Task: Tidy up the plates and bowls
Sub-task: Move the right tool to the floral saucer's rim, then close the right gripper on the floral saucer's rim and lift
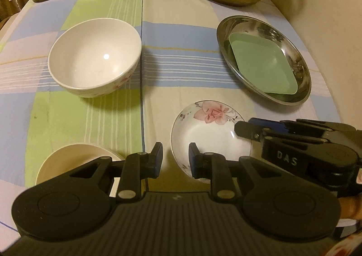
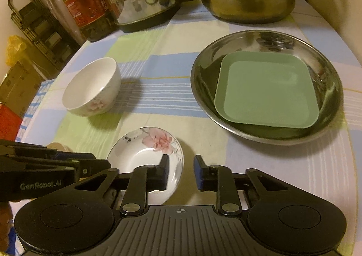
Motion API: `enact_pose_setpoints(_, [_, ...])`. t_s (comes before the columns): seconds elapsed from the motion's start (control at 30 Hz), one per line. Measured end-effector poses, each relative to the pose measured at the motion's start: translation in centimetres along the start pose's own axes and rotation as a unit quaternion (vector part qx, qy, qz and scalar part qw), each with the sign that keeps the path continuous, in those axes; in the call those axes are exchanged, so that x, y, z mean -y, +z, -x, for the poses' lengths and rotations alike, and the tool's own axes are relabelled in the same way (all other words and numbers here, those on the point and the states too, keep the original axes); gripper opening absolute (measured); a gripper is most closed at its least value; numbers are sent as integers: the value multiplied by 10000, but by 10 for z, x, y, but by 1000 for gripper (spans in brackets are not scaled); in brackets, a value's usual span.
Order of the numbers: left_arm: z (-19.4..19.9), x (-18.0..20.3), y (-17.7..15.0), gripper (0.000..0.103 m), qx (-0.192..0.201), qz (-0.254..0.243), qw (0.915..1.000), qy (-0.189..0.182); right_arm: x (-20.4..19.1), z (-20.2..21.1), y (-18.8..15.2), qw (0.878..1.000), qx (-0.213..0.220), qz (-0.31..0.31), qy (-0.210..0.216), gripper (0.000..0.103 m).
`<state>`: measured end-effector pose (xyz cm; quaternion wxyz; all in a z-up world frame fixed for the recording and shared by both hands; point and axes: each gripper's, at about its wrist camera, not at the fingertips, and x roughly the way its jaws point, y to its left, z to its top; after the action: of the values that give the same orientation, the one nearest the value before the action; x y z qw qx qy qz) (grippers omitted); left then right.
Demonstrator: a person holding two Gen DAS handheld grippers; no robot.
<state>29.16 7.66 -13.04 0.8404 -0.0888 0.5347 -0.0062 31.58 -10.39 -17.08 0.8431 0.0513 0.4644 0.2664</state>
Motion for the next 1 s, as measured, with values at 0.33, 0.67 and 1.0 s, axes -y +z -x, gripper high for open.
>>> enact_pose_setpoints(0.33, [-7,-3,2,21,-54,-13,9999,-86,3,-2,0,9998,82,-166,-44,3])
enact_pose_setpoints(0.67, [-17,8,3,21,-179,-95,9993,-322,18,19,-14,9967,83,-755,-283,3])
enact_pose_setpoints(1.0, [-33,18,11,12,-316,-193,9985,-401,26,24,-16,9945,59,-1021,-227,3])
